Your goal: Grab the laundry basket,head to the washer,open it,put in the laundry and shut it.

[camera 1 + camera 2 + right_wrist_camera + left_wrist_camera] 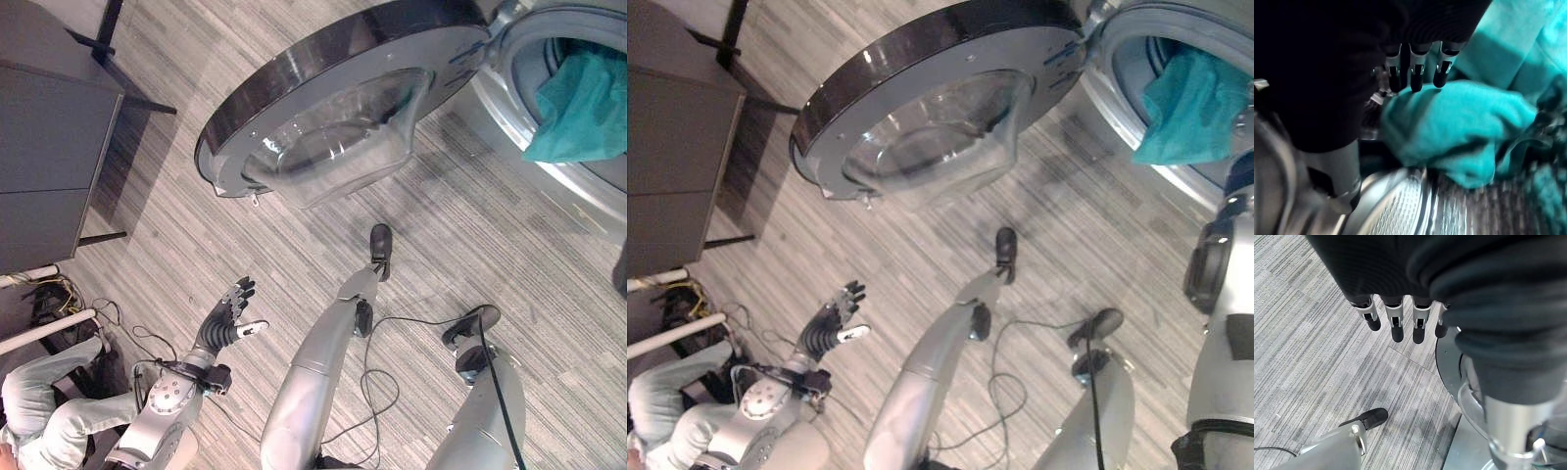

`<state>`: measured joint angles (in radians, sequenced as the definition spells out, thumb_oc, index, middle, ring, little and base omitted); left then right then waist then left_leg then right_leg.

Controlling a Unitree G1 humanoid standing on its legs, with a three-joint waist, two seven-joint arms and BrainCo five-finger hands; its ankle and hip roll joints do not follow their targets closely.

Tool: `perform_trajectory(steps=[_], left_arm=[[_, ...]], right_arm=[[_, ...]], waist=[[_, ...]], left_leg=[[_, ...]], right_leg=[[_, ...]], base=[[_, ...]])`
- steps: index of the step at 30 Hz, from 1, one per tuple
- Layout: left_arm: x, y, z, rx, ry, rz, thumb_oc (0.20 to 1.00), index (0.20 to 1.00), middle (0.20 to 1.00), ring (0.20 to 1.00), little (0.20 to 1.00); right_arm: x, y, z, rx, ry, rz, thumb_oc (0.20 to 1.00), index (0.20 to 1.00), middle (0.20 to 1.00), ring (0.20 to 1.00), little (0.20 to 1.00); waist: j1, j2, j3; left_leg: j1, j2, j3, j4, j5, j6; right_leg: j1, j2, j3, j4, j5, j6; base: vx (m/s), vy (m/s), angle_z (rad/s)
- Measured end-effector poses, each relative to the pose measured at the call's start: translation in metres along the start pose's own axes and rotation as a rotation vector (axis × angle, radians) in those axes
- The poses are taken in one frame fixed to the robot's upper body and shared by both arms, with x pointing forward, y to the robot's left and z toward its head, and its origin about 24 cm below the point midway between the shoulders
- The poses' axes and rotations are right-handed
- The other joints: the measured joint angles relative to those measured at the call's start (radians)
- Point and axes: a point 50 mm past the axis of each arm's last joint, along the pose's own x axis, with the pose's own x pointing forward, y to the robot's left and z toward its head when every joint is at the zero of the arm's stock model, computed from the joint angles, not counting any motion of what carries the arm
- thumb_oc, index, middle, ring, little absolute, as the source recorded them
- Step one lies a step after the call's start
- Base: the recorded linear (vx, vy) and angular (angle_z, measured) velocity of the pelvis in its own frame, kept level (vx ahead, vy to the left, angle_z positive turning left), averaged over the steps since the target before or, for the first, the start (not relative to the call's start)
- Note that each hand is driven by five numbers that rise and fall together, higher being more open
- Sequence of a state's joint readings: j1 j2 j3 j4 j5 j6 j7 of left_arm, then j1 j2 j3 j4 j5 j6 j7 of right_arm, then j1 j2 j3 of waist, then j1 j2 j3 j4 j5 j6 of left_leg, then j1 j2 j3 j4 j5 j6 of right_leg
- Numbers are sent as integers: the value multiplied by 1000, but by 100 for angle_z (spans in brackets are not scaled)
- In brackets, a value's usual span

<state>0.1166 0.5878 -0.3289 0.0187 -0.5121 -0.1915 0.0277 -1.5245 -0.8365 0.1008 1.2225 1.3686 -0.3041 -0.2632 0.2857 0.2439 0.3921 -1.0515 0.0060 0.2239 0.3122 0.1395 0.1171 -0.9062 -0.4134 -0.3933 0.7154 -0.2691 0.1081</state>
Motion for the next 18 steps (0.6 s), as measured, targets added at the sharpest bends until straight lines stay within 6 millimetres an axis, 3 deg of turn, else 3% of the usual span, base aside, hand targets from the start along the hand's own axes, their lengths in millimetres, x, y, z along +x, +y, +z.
perform_trajectory(steps=[2, 5, 9, 13, 18], left_arm=[[0, 3, 3, 9, -9, 12, 1000, 1000, 1000, 1000, 1000], [2, 7, 4, -6, -8, 44, 1000, 1000, 1000, 1000, 1000], [2, 7, 4, -24, -16, 66, 1000, 1000, 1000, 1000, 1000], [2, 6, 2, -31, -10, 67, 1000, 1000, 1000, 1000, 1000], [4, 8, 1, -27, -5, 74, 1000, 1000, 1000, 1000, 1000]], right_arm=[[0, 2, 1, 10, -14, 8, 1000, 1000, 1000, 1000, 1000], [-6, 21, 0, 96, -31, 78, 1000, 1000, 1000, 1000, 1000], [-36, 49, -19, 335, -24, 315, 1000, 1000, 1000, 1000, 1000], [-40, 39, -27, 542, -50, 245, 1000, 1000, 1000, 1000, 1000], [-49, 40, -34, 596, -57, 264, 1000, 1000, 1000, 1000, 1000]], waist=[[-10, 0, 0], [-18, -17, -5], [-24, -40, -15], [-14, -40, -15], [-17, -40, -15]], left_leg=[[-43, 5, -5, 74, -26, 12], [-124, 20, -13, 187, -72, 9], [-174, 32, -1, 253, -102, 0], [-180, 35, 2, 268, -107, -1], [-171, 39, 4, 275, -111, 2]], right_leg=[[-25, -9, 5, 58, -31, -25], [-92, -17, 35, 144, -79, -42], [-158, -22, 71, 215, -113, -56], [-167, -25, 82, 231, -120, -60], [-149, -22, 78, 217, -116, -52]], base=[[39, -37, 15], [16, -8, 8], [2, -37, -4], [0, 0, 0], [0, 0, 0]])
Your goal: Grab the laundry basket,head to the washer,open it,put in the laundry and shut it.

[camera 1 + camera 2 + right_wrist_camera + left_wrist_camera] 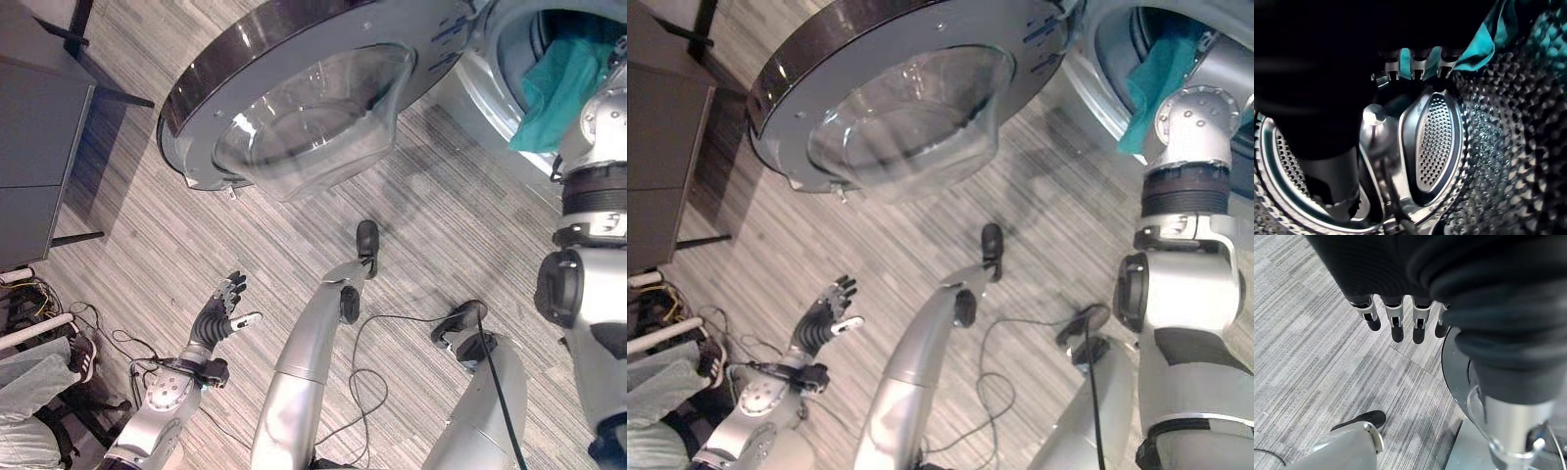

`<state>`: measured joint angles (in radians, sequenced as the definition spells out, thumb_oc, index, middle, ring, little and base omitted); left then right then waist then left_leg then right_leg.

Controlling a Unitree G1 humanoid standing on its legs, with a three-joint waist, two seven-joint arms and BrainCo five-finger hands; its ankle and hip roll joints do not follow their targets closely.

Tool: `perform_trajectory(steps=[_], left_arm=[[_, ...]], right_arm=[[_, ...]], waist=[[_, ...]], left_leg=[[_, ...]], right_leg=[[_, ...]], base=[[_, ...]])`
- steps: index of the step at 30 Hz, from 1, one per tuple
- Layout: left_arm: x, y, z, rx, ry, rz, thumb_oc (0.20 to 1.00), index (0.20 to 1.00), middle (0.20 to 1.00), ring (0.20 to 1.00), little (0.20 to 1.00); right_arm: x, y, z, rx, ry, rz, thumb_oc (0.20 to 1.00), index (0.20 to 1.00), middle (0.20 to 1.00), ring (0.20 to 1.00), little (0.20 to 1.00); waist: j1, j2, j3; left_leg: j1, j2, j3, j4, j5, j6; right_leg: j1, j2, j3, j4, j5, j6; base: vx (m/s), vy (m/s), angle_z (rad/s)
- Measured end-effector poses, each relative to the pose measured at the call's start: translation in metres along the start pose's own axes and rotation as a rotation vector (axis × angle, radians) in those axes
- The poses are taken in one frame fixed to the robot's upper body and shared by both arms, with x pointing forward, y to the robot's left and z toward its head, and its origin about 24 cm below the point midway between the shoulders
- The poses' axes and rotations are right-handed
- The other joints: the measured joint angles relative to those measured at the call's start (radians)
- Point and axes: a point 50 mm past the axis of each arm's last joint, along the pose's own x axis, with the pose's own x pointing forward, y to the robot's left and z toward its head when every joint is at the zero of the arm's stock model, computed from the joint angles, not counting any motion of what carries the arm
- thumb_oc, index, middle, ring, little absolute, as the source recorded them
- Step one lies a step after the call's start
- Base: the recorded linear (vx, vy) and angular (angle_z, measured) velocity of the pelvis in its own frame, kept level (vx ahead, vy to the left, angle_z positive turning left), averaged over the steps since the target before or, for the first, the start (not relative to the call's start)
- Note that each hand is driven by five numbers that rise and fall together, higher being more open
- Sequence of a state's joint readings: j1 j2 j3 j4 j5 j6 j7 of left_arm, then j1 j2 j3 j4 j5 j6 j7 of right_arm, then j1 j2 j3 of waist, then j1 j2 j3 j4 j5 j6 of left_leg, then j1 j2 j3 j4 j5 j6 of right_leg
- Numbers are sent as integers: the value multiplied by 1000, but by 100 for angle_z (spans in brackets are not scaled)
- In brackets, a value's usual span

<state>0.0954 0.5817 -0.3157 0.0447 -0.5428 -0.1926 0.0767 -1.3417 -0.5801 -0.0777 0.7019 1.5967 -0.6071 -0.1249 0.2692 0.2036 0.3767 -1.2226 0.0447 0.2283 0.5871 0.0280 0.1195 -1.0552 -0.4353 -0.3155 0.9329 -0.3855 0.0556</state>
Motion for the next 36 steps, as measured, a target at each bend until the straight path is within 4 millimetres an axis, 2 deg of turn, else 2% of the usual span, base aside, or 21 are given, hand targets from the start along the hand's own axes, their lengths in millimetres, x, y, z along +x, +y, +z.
perform_trajectory(steps=[2, 5, 6, 7, 9, 11, 12, 14, 15, 16, 17, 20, 21, 23, 24, 28, 29, 30, 32, 33, 36], left_arm=[[2, 3, -2, 7, 10, 9, 1000, 1000, 1000, 1000, 1000], [2, 4, -1, 9, 8, 9, 1000, 1000, 1000, 1000, 1000], [3, 4, -2, 8, 9, 11, 1000, 1000, 1000, 1000, 1000], [3, 3, 1, 4, -2, 7, 1000, 1000, 1000, 1000, 1000], [3, 4, 4, 3, -15, 11, 1000, 1000, 1000, 1000, 1000], [4, 6, 6, 5, -27, 15, 1000, 1000, 1000, 1000, 1000], [3, 7, 7, -4, -32, 25, 1000, 1000, 1000, 1000, 1000], [4, 5, 6, -8, -26, 21, 1000, 1000, 1000, 1000, 1000], [4, 4, 5, -19, -26, 25, 1000, 1000, 1000, 1000, 1000], [4, 3, 5, -27, -29, 29, 1000, 1000, 1000, 1000, 1000], [4, 0, 3, -39, -25, 31, 1000, 1000, 1000, 1000, 1000], [3, 0, 1, -38, -12, 33, 1000, 1000, 1000, 1000, 1000], [2, 2, -2, -34, 6, 45, 1000, 1000, 1000, 1000, 1000], [-1, 5, -3, -30, 9, 63, 1000, 1000, 1000, 1000, 1000], [-1, 11, -3, 6, 13, 86, 1000, 1000, 1000, 1000, 1000], [-4, 26, -4, 61, 25, 150, 1000, 1000, 1000, 1000, 1000], [-6, 33, -7, 93, 45, 179, 1000, 1000, 1000, 1000, 1000], [-13, 48, -13, 137, 83, 246, 1000, 1000, 1000, 1000, 1000], [-19, 62, -20, 199, 133, 305, 1000, 1000, 1000, 1000, 1000], [-19, 64, -20, 221, 143, 318, 1000, 1000, 1000, 1000, 1000], [-17, 77, -18, 333, 174, 370, 1000, 1000, 1000, 1000, 1000]], right_arm=[[-6, -5, -1, 4, 5, 1, 1000, 1000, 1000, 1000, 1000], [-30, -33, -3, -31, 54, -14, 1000, 1000, 1000, 1000, 1000], [-44, -44, -11, -33, 85, -33, 1000, 1000, 1000, 1000, 1000], [-75, -60, -20, -54, 153, -16, 1000, 1000, 1000, 1000, 1000], [-116, -90, -33, -33, 234, -124, 1000, 1000, 1000, 1000, 1000], [-141, -108, -40, -60, 293, -180, 1000, 1000, 1000, 1000, 1000], [-169, -127, -47, -127, 376, -216, 1000, 1000, 1000, 1000, 1000], [-197, -151, -46, -149, 423, -329, 1000, 1000, 1000, 1000, 1000], [-226, -173, -38, -190, 473, -419, 1000, 1000, 1000, 1000, 1000], [-241, -184, -32, -219, 506, -462, 1000, 1000, 1000, 1000, 1000], [-281, -209, -17, -291, 590, -592, 1000, 1000, 1000, 1000, 1000], [-324, -236, 9, -393, 687, -747, 1000, 1000, 1000, 1000, 1000], [-348, -252, 29, -482, 748, -837, 1000, 1000, 1000, 1000, 1000], [-364, -262, 46, -542, 784, -902, 1000, 1000, 1000, 1000, 1000], [-383, -268, 64, -675, 933, -894, 1000, 1000, 1000, 1000, 1000], [-417, -282, 115, -878, 1078, -1001, 1000, 1000, 1000, 1000, 1000], [-430, -285, 135, -945, 1128, -1056, 1000, 1000, 1000, 1000, 1000], [-452, -285, 170, -1024, 1151, -1187, 1000, 1000, 1000, 1000, 1000], [-466, -280, 209, -1117, 1158, -1280, 1000, 1000, 1000, 1000, 1000], [-471, -279, 216, -1144, 1181, -1299, 1000, 1000, 1000, 1000, 1000], [-466, -277, 233, -1312, 1308, -1222, 1000, 1000, 1000, 1000, 1000]], waist=[[-2, 0, 0], [-7, 0, 0], [-14, 0, 0], [-26, -3, 1], [-39, -13, 0], [-42, -18, -2], [-56, -29, -5], [-61, -35, -6], [-70, -42, -7], [-69, -51, -10], [-71, -66, -16], [-74, -68, -17], [-82, -79, -18], [-94, -95, -27], [-94, -112, -35], [-113, -156, -63], [-117, -175, -79], [-123, -210, -137], [-125, -246, -187], [-126, -247, -190], [-144, -258, -199]], left_leg=[[15, 1, 0, -8, 0, 0], [67, 3, -1, -46, 4, -3], [86, 5, 0, -58, 4, -4], [128, 6, -1, -94, 13, -15], [175, 15, -3, -136, 26, -28], [200, 25, -5, -164, 39, -40], [233, 34, -10, -217, 71, -54], [264, 47, -24, -252, 91, -72], [292, 57, -29, -280, 105, -84], [304, 62, -29, -292, 112, -89], [330, 74, -36, -315, 127, -103], [364, 92, -56, -335, 139, -118], [403, 101, -56, -354, 147, -130], [422, 107, -56, -358, 148, -133], [475, 115, -57, -381, 155, -142], [594, 124, -66, -409, 150, -151], [640, 122, -67, -424, 141, -164], [696, 124, -64, -434, 125, -183], [762, 124, -58, -459, 122, -186], [778, 125, -58, -465, 123, -185], [850, 127, -62, -488, 123, -185]], right_leg=[[18, 4, -5, -16, 3, 5], [77, 18, -22, -66, 15, 17], [97, 24, -27, -80, 17, 18], [134, 37, -32, -111, 25, 20], [180, 59, -42, -157, 36, 21], [202, 78, -47, -183, 46, 23], [221, 100, -54, -211, 55, 24], [257, 130, -74, -248, 69, 12], [285, 150, -82, -266, 70, 10], [293, 159, -83, -274, 71, 7], [315, 175, -90, -284, 72, -4], [362, 203, -109, -314, 77, -16], [397, 219, -110, -328, 80, -22], [414, 227, -110, -334, 81, -26], [472, 242, -115, -367, 90, -30], [622, 266, -135, -454, 108, -23], [676, 272, -137, -486, 109, -18], [747, 287, -138, -549, 116, -5], [837, 309, -141, -637, 153, -6], [861, 318, -145, -663, 162, -5], [976, 346, -157, -774, 214, -3]], base=[[-38, 39, 0], [-56, -4, -3], [-73, -54, -8], [-76, -61, -8], [-70, -45, -12], [-110, -60, -13], [-124, -87, -12], [-99, -77, -11], [-93, -85, -6], [-100, -103, -6], [-78, -71, -6], [-46, -51, -4], [-25, -59, -8], [18, -66, -9], [40, -74, -8], [63, -47, 2], [68, -24, 6], [28, -5, -3], [39, -3, -6], [41, -5, 0], [-2, 0, 4]])
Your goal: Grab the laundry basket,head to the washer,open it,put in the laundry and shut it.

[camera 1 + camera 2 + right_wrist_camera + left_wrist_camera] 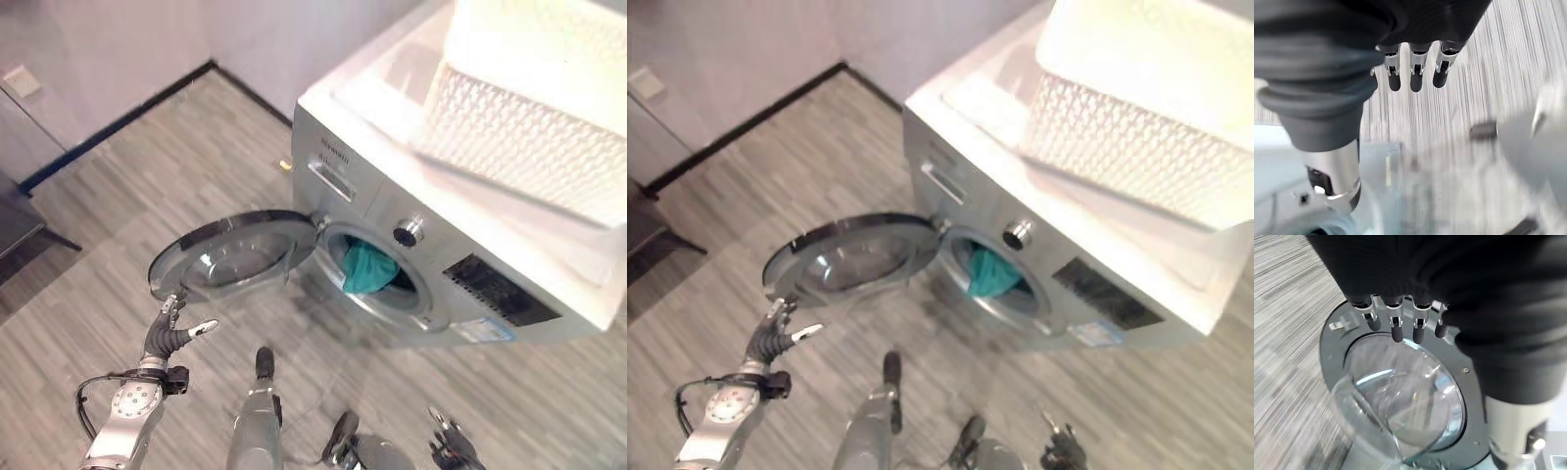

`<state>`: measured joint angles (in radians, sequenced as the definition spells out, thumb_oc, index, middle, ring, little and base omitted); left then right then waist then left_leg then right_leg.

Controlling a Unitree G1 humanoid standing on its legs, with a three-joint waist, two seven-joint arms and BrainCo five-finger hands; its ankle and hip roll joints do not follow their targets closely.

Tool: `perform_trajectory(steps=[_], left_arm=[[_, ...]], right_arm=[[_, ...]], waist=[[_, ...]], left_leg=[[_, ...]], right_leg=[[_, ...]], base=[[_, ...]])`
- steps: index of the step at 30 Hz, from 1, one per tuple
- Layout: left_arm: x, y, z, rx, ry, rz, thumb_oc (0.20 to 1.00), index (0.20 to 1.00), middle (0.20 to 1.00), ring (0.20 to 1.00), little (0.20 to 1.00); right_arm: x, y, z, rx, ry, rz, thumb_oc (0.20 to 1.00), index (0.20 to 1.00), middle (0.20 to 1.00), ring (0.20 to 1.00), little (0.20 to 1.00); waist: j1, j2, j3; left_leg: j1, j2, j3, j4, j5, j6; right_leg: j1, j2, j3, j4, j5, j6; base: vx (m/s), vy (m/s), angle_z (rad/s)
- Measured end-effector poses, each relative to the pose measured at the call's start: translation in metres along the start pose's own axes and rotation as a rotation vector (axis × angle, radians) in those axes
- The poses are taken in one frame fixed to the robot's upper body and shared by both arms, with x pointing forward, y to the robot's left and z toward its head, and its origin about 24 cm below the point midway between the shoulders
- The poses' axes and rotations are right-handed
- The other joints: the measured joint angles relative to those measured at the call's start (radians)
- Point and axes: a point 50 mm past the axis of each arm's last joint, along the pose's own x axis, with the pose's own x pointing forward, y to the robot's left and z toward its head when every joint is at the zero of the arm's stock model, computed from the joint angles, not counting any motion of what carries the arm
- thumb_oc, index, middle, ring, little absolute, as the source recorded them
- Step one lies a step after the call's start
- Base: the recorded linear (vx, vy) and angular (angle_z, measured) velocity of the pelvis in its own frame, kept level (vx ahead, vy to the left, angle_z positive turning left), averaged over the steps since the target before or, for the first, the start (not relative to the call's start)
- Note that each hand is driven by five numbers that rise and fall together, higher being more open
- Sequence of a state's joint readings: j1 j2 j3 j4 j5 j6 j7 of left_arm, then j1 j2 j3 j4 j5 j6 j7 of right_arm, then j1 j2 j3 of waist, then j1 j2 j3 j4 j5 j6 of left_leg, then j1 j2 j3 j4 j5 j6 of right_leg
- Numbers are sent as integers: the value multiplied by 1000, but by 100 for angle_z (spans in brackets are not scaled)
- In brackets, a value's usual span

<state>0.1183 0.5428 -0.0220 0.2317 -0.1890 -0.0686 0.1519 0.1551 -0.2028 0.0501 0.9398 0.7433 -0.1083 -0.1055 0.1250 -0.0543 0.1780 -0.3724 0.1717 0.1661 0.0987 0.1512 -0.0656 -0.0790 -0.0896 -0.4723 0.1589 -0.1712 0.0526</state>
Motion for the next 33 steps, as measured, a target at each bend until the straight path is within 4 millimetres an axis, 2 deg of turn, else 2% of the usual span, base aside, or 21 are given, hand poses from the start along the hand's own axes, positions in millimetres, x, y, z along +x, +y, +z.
perform_trajectory(steps=[1, 4, 6, 7, 8, 10, 12, 13, 14, 15, 16, 18, 22, 24, 25, 28, 29, 31, 33], left_arm=[[0, 3, -1, 26, 8, 11, 1000, 1000, 1000, 1000, 1000], [8, 11, 12, 142, -39, 79, 1000, 1000, 1000, 1000, 1000], [11, 21, 15, 207, -38, 141, 1000, 1000, 1000, 1000, 1000], [12, 27, 14, 224, -24, 180, 1000, 1000, 1000, 1000, 1000], [16, 35, 16, 218, -14, 243, 1000, 1000, 1000, 1000, 1000], [15, 48, 17, 235, -15, 302, 1000, 1000, 1000, 1000, 1000], [20, 48, 25, 237, -43, 315, 1000, 1000, 1000, 1000, 1000], [20, 59, 29, 280, -49, 324, 1000, 1000, 1000, 1000, 1000], [21, 63, 31, 294, -53, 327, 1000, 1000, 1000, 1000, 1000], [26, 70, 37, 316, -63, 332, 1000, 1000, 1000, 1000, 1000], [29, 90, 38, 377, -30, 344, 1000, 1000, 1000, 1000, 1000], [24, 129, 27, 438, 83, 384, 1000, 1000, 1000, 1000, 1000], [24, 153, 19, 405, 180, 383, 1000, 1000, 1000, 1000, 1000], [28, 165, 2, 391, 336, 360, 1000, 1000, 1000, 1000, 1000], [27, 169, -1, 368, 372, 367, 1000, 1000, 1000, 1000, 1000], [36, 167, -1, 345, 418, 337, 1000, 1000, 1000, 1000, 1000], [49, 161, 7, 367, 429, 284, 1000, 1000, 1000, 1000, 1000], [61, 160, 21, 383, 433, 272, 1000, 1000, 1000, 1000, 1000], [70, 160, 38, 407, 402, 268, 1000, 1000, 1000, 1000, 1000]], right_arm=[[0, 0, 0, -26, -1, -1, 1000, 1000, 1000, 1000, 1000], [3, 8, 11, -132, -41, 29, 1000, 1000, 1000, 1000, 1000], [7, 17, 19, -151, -43, 44, 1000, 1000, 1000, 1000, 1000], [9, 22, 22, -166, -44, 54, 1000, 1000, 1000, 1000, 1000], [11, 29, 27, -195, -56, 76, 1000, 1000, 1000, 1000, 1000], [10, 31, 26, -287, -46, 104, 1000, 1000, 1000, 1000, 1000], [9, 20, 23, -318, -32, 91, 1000, 1000, 1000, 1000, 1000], [8, 13, 22, -332, -24, 89, 1000, 1000, 1000, 1000, 1000], [7, 7, 21, -334, -18, 80, 1000, 1000, 1000, 1000, 1000], [5, 2, 15, -326, 7, 70, 1000, 1000, 1000, 1000, 1000], [3, -3, 6, -332, 37, 71, 1000, 1000, 1000, 1000, 1000], [2, -4, 0, -319, 66, 76, 1000, 1000, 1000, 1000, 1000], [-1, -9, -12, -317, 116, 69, 1000, 1000, 1000, 1000, 1000], [-1, -5, -19, -336, 151, 85, 1000, 1000, 1000, 1000, 1000], [-2, -4, -20, -335, 153, 95, 1000, 1000, 1000, 1000, 1000], [-2, -3, -22, -367, 166, 109, 1000, 1000, 1000, 1000, 1000], [-4, -7, -27, -395, 188, 111, 1000, 1000, 1000, 1000, 1000], [-4, -4, -29, -426, 195, 127, 1000, 1000, 1000, 1000, 1000], [-1, 5, -21, -429, 168, 149, 1000, 1000, 1000, 1000, 1000]], waist=[[-1, 9, 2], [-1, 30, -26], [6, 40, -23], [11, 40, -23], [15, 40, -22], [17, 51, -27], [-5, 71, -34], [-23, 80, -34], [-35, 91, -34], [-41, 81, -32], [-45, 73, -31], [-55, 55, -42], [-66, 67, -62], [-74, 70, -78], [-88, 67, -82], [-92, 63, -101], [-94, 53, -108], [-96, 40, -114], [-114, 16, -104]], left_leg=[[14, 0, 2, -2, 0, 0], [45, 15, 1, -8, 4, -8], [65, 34, -30, 2, 12, -19], [74, 38, -75, 8, 25, -39], [89, 35, -228, 12, 50, -79], [137, 55, -319, -18, 51, -86], [149, 79, -302, -24, 31, -109], [190, 93, -243, -83, 10, -92], [202, 97, -217, -101, -10, -103], [211, 97, -205, -113, -9, -115], [229, 89, -167, -123, -7, -109], [300, 62, -126, -167, -7, -104], [334, 28, -79, -198, -3, -93], [333, 28, -68, -198, -3, -89], [332, 28, -64, -198, -3, -89], [318, 37, -60, -198, -1, -92], [303, 39, -58, -198, 4, -97], [278, 46, -68, -197, 16, -94], [263, 50, -72, -193, 28, -92]], right_leg=[[19, 9, 0, -22, 7, 0], [71, 33, 2, -88, 37, -8], [77, 37, 34, -95, 55, -22], [75, 37, 58, -91, 60, -29], [78, 32, 106, -93, 70, -40], [87, 43, 155, -88, 89, -41], [99, 52, 153, -106, 103, -30], [103, 58, 166, -121, 110, -19], [116, 71, 165, -132, 118, -11], [124, 62, 165, -153, 125, -7], [138, 47, 175, -172, 141, -7], [175, 18, 203, -210, 158, 6], [184, -19, 230, -241, 177, 14], [182, -20, 240, -251, 192, 18], [179, -19, 244, -253, 193, 20], [164, -12, 245, -253, 202, 27], [147, -6, 244, -250, 209, 31], [125, 4, 240, -245, 214, 28], [114, 10, 239, -244, 229, 30]], base=[[-44, 5, -3], [-82, 58, -7], [-61, 100, -43], [-7, 121, -94], [10, 86, -96], [-15, 154, -87], [92, 196, -27], [151, 211, -8], [150, 227, -6], [180, 277, -3], [134, 213, -23], [120, 202, -43], [48, 164, -27], [7, 104, -17], [6, 60, -12], [-39, 48, -7], [-50, 7, 3], [-69, -9, 5], [-68, -16, -3]])
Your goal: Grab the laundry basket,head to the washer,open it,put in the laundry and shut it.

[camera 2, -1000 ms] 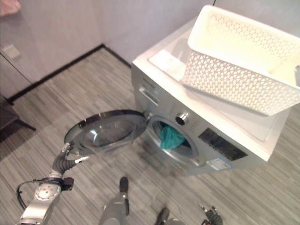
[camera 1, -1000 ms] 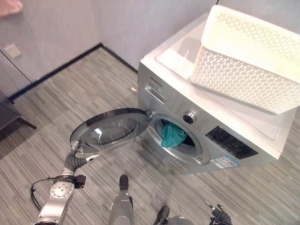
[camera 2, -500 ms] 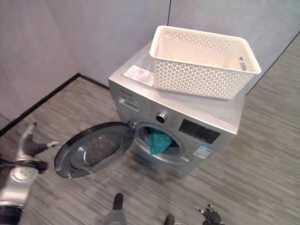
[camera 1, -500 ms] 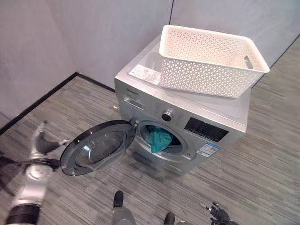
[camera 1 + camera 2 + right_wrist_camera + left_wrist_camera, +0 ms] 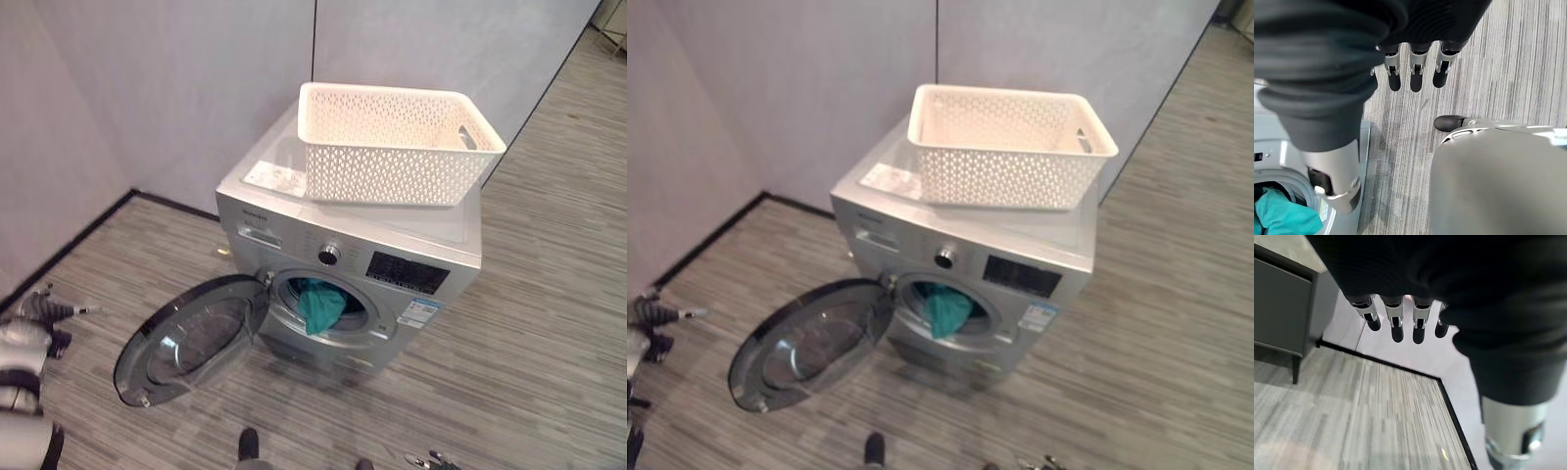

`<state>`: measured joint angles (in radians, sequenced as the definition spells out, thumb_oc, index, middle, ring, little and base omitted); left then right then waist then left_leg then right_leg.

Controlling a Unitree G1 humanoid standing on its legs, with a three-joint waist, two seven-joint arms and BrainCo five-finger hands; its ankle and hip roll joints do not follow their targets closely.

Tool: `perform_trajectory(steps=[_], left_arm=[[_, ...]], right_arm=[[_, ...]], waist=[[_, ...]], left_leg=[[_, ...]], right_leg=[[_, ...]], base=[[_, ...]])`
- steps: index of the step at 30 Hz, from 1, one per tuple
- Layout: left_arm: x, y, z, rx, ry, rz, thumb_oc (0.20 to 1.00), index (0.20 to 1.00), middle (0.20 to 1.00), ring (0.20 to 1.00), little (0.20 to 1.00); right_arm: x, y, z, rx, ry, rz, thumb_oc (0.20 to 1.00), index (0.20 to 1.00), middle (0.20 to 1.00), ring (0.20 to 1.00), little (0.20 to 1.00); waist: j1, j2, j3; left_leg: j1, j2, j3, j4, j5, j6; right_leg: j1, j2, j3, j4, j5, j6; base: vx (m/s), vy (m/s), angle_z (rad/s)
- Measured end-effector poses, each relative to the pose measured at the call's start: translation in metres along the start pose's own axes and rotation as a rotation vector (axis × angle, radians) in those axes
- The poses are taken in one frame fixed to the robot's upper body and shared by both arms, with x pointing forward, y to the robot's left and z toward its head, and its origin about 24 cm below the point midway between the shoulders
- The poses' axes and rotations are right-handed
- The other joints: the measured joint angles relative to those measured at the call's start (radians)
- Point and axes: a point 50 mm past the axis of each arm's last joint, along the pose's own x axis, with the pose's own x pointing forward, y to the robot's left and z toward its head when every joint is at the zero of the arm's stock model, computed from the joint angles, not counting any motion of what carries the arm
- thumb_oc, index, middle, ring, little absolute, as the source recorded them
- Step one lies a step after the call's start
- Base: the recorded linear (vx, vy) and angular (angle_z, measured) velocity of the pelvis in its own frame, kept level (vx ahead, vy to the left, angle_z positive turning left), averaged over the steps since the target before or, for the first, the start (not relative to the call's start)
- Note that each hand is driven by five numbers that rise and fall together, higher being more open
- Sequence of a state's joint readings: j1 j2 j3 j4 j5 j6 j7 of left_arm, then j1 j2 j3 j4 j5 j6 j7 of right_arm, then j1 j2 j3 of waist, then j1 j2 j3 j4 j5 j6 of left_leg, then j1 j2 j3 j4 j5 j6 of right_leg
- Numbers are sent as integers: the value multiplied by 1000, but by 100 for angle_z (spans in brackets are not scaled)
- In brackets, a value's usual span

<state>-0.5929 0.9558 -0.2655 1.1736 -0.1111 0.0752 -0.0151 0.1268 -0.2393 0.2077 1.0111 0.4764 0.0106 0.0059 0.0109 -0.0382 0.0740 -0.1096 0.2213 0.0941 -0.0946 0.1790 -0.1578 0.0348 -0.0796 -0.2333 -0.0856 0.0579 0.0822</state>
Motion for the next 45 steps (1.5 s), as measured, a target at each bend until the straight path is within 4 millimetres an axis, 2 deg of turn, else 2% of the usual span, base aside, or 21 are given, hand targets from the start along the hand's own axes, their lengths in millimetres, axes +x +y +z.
perform_trajectory(steps=[2, 3, 5, 6, 8, 10, 12, 14, 19, 26, 28, 30, 32, 33, 35, 36, 39, 40, 42, 44, 45], left_arm=[[2, 7, 15, -12, -26, 16, 1000, 1000, 1000, 1000, 1000], [2, 10, 25, -16, -46, 25, 1000, 1000, 1000, 1000, 1000], [3, 16, 38, -29, -66, 47, 1000, 1000, 1000, 1000, 1000], [3, 19, 40, -31, -68, 55, 1000, 1000, 1000, 1000, 1000], [3, 23, 42, -51, -58, 72, 1000, 1000, 1000, 1000, 1000], [3, 23, 44, -60, -58, 84, 1000, 1000, 1000, 1000, 1000], [3, 28, 54, -110, -80, 125, 1000, 1000, 1000, 1000, 1000], [3, 32, 55, -150, -74, 150, 1000, 1000, 1000, 1000, 1000], [3, 30, 57, -218, -69, 156, 1000, 1000, 1000, 1000, 1000], [4, 22, 61, -301, -86, 153, 1000, 1000, 1000, 1000, 1000], [5, -7, 65, -328, -87, 120, 1000, 1000, 1000, 1000, 1000], [2, -31, 78, -384, -165, 73, 1000, 1000, 1000, 1000, 1000], [-7, -71, 86, -413, -241, -24, 1000, 1000, 1000, 1000, 1000], [-23, -100, 88, -465, -320, -100, 1000, 1000, 1000, 1000, 1000], [-43, -137, 87, -554, -346, -212, 1000, 1000, 1000, 1000, 1000], [-63, -178, 80, -567, -328, -346, 1000, 1000, 1000, 1000, 1000], [-96, -229, 78, -592, -299, -526, 1000, 1000, 1000, 1000, 1000], [-102, -236, 76, -616, -283, -548, 1000, 1000, 1000, 1000, 1000], [-105, -237, 75, -602, -299, -592, 1000, 1000, 1000, 1000, 1000], [-107, -235, 80, -609, -325, -608, 1000, 1000, 1000, 1000, 1000], [-106, -231, 80, -607, -335, -602, 1000, 1000, 1000, 1000, 1000]], right_arm=[[1, 5, 6, -17, -16, 16, 1000, 1000, 1000, 1000, 1000], [2, 8, 8, -18, -30, 26, 1000, 1000, 1000, 1000, 1000], [2, 11, 15, -20, -58, 40, 1000, 1000, 1000, 1000, 1000], [2, 13, 19, -17, -70, 44, 1000, 1000, 1000, 1000, 1000], [2, 18, 33, -21, -126, 72, 1000, 1000, 1000, 1000, 1000], [2, 22, 38, -16, -141, 85, 1000, 1000, 1000, 1000, 1000], [-1, 27, 52, -5, -213, 111, 1000, 1000, 1000, 1000, 1000], [0, 31, 62, -7, -241, 115, 1000, 1000, 1000, 1000, 1000], [-3, 37, 70, -23, -277, 123, 1000, 1000, 1000, 1000, 1000], [-6, 40, 81, -3, -333, 130, 1000, 1000, 1000, 1000, 1000], [-7, 43, 86, 3, -362, 131, 1000, 1000, 1000, 1000, 1000], [-5, 38, 84, 9, -349, 97, 1000, 1000, 1000, 1000, 1000], [-5, 39, 87, 19, -353, 79, 1000, 1000, 1000, 1000, 1000], [-5, 41, 91, 40, -367, 77, 1000, 1000, 1000, 1000, 1000], [-6, 42, 95, 49, -382, 79, 1000, 1000, 1000, 1000, 1000], [-8, 46, 101, 72, -402, 82, 1000, 1000, 1000, 1000, 1000], [-9, 50, 113, 80, -430, 89, 1000, 1000, 1000, 1000, 1000], [-9, 50, 115, 80, -437, 88, 1000, 1000, 1000, 1000, 1000], [-9, 51, 120, 82, -444, 91, 1000, 1000, 1000, 1000, 1000], [-9, 48, 119, 84, -434, 83, 1000, 1000, 1000, 1000, 1000], [-8, 45, 115, 88, -417, 73, 1000, 1000, 1000, 1000, 1000]], waist=[[-12, -19, 21], [-22, -43, 33], [-23, -65, 47], [-23, -68, 55], [-26, -90, 110], [-24, -92, 144], [-18, -103, 197], [-17, -108, 241], [-9, -120, 272], [7, -117, 292], [13, -127, 298], [34, -111, 304], [49, -98, 303], [59, -92, 304], [61, -92, 304], [60, -99, 303], [47, -106, 303], [30, -106, 302], [18, -106, 299], [-9, -100, 287], [-27, -96, 267]], left_leg=[[0, 5, 1, 0, 2, -2], [-6, 10, -1, 0, 4, -6], [-47, 20, -3, 0, 10, -15], [-59, 22, -3, 0, 13, -13], [-87, 28, -3, 1, 33, -16], [-96, 31, -3, 1, 39, -17], [-139, 36, -14, 1, 45, -19], [-149, 38, -19, 1, 54, -18], [-182, 47, -27, 11, 57, -22], [-213, 41, -55, 29, 51, -19], [-228, 36, -61, 47, 44, -14], [-229, 25, -64, 57, 39, -7], [-228, 10, -66, 57, 36, 0], [-222, -5, -62, 56, 34, 4], [-215, -24, -60, 54, 33, 9], [-200, -35, -54, 55, 27, 25], [-170, -42, -28, 55, 21, 34], [-155, -40, -14, 55, 20, 35], [-117, -28, 32, 50, 13, 40], [-95, -22, 50, 44, 13, 40], [-58, -12, 86, 26, 13, 39]], right_leg=[[-2, 4, 1, 0, 1, -1], [-9, 8, -1, 0, 1, -2], [-50, 18, 0, 0, -1, -5], [-58, 20, 0, -1, 5, -7], [-89, 26, 0, 0, 31, -8], [-103, 30, 0, 0, 37, -12], [-137, 34, -1, 0, 40, -13], [-146, 38, -1, 0, 52, -9], [-171, 48, -9, 0, 54, -10], [-175, 45, -29, 0, 50, -7], [-178, 40, -35, 1, 41, -3], [-174, 29, -42, 4, 39, 1], [-172, 10, -50, 14, 33, 9], [-168, -5, -48, 16, 32, 11], [-159, -25, -49, 15, 37, 19], [-154, -39, -43, 20, 34, 19], [-155, -54, -16, 38, 23, 28], [-152, -54, -6, 45, 30, 23], [-143, -48, 41, 43, 30, 24], [-132, -45, 55, 33, 41, 21], [-132, -35, 93, 28, 41, 20]], base=[[-94, -27, -3], [-106, -28, -1], [-106, -28, 0], [-126, -34, -8], [-85, -19, -7], [-81, -27, 0], [-3, -31, 4], [-23, -5, 0], [-31, -19, 3], [3, -10, 11], [16, 3, 8], [5, 20, 11], [-2, 38, 14], [7, 31, 12], [14, 39, 10], [23, 24, -4], [-19, 26, -23], [-47, 17, -44], [33, -14, -59], [65, -18, -48], [64, -17, -70]])
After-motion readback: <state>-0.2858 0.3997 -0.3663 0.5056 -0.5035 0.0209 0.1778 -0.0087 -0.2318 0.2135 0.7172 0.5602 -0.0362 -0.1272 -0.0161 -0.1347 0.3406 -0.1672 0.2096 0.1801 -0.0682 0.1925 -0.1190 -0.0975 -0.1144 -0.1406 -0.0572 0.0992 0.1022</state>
